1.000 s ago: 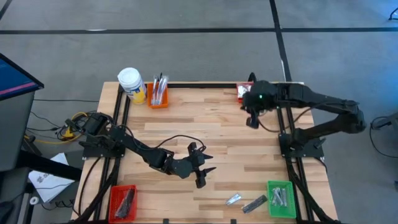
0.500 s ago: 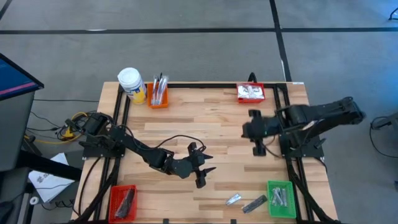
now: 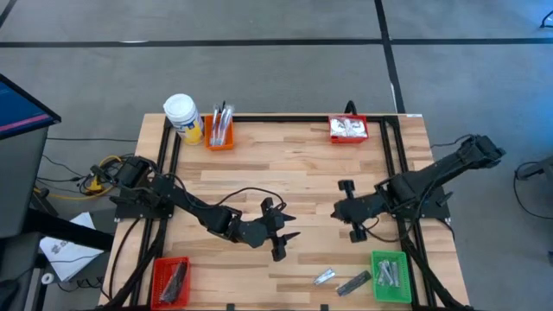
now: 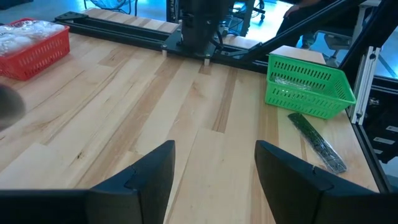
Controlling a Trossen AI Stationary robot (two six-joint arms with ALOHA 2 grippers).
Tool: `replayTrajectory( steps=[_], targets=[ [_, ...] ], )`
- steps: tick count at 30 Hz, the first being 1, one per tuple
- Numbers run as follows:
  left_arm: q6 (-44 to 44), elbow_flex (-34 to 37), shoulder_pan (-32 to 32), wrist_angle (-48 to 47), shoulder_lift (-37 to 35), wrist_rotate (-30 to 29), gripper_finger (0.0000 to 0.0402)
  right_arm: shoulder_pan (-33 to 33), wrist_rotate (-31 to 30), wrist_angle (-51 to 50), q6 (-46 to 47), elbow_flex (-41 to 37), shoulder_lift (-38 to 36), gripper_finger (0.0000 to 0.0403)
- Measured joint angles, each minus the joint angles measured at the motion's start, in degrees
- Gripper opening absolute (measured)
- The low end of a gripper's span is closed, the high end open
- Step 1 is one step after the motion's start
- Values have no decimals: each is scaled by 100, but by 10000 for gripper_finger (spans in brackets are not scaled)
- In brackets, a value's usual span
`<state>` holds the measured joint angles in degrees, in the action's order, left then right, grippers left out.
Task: Pick & Place Travel size toiletries
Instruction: Move the comb to the center of the table
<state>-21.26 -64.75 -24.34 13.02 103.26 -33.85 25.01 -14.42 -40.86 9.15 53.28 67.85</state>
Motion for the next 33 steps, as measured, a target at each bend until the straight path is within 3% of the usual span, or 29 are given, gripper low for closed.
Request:
replayTrajectory(
  steps=[7, 15, 24, 33],
  targets=[
    [0, 0, -1, -4, 0, -2, 213, 595, 103, 670, -37, -442, -2, 0],
    [0, 0, 0, -9, 0, -2, 213, 1450, 984, 1484, -113, -843, 51, 0],
    [1, 0, 22, -2, 0, -2, 213, 2022, 1339, 1994, -130, -962, 54, 0],
    [2, 0, 64, -13, 0, -2, 213, 2357, 2346, 2094, 99, -953, 1129, 0]
  ],
)
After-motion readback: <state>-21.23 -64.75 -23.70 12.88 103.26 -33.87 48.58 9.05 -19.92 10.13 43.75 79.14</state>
